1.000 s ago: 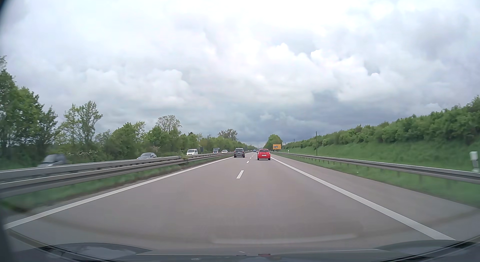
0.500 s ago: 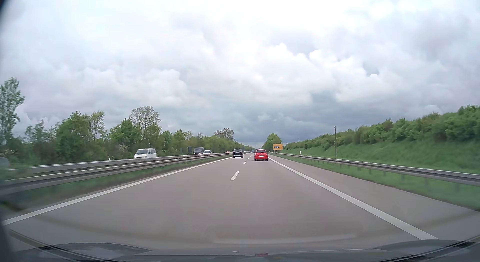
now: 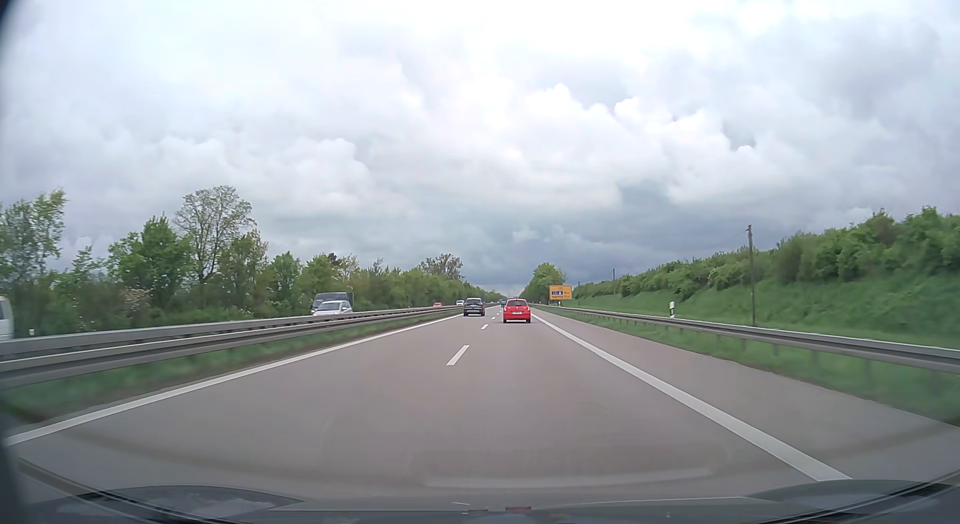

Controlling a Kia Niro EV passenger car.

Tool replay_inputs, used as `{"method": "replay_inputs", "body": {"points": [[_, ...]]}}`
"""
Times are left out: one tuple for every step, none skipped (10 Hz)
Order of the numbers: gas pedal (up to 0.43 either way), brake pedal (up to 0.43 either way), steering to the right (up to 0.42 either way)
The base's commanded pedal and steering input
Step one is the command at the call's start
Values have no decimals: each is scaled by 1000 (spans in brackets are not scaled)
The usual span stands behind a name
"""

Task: Follow the waypoints while adhering to traffic rules and regulations

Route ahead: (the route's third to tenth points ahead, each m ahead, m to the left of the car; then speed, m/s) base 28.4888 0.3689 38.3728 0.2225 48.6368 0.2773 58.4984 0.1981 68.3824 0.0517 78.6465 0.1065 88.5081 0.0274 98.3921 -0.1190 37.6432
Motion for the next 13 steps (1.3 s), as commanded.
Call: {"method": "replay_inputs", "body": {"points": [[480, 12, -2], [512, 12, -3], [512, 12, -3], [520, 12, -4], [539, 12, -6], [551, 12, -6], [571, 12, -7], [591, 12, -7], [598, 12, -7], [610, 12, -8], [630, 12, -8], [642, 12, -8], [642, 12, -8]]}}
